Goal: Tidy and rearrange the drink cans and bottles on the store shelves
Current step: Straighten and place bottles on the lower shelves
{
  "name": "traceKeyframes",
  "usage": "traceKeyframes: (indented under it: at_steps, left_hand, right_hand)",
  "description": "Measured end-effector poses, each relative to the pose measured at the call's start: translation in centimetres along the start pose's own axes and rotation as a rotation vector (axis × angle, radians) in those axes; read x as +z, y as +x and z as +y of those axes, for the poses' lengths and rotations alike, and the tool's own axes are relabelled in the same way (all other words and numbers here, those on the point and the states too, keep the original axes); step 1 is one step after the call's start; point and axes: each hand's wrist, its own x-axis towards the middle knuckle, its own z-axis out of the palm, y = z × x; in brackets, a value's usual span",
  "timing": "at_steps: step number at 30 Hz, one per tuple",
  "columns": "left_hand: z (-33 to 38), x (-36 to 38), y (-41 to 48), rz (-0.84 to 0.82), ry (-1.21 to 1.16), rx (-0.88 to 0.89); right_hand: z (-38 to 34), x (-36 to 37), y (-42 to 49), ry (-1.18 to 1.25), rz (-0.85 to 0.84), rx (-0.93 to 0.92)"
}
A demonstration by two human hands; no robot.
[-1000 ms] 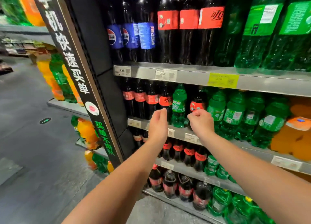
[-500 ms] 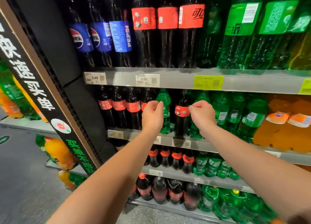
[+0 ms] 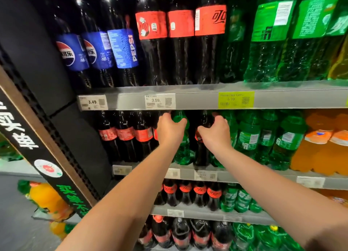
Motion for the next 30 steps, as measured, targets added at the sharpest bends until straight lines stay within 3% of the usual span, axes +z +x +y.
traceKeyframes:
  at_steps: [7,16,30]
  left_hand:
    - [-0.1,0.8,2.0,-0.142,-0.034,-0.019]
    - [0.1,1.4,2.8,-0.262,0.056,0.004]
    - [-1.8,0.7,2.2,-0.091,-0.018,0.039]
  right_hand:
    - [-0.4,1.6,1.3,-0.083,0.127,0.014]
    - [-0.8,1.7,1.7,-0.197,0.109,0.045]
    - [-0.6,2.1,0.6,-0.203,0.026,0.045]
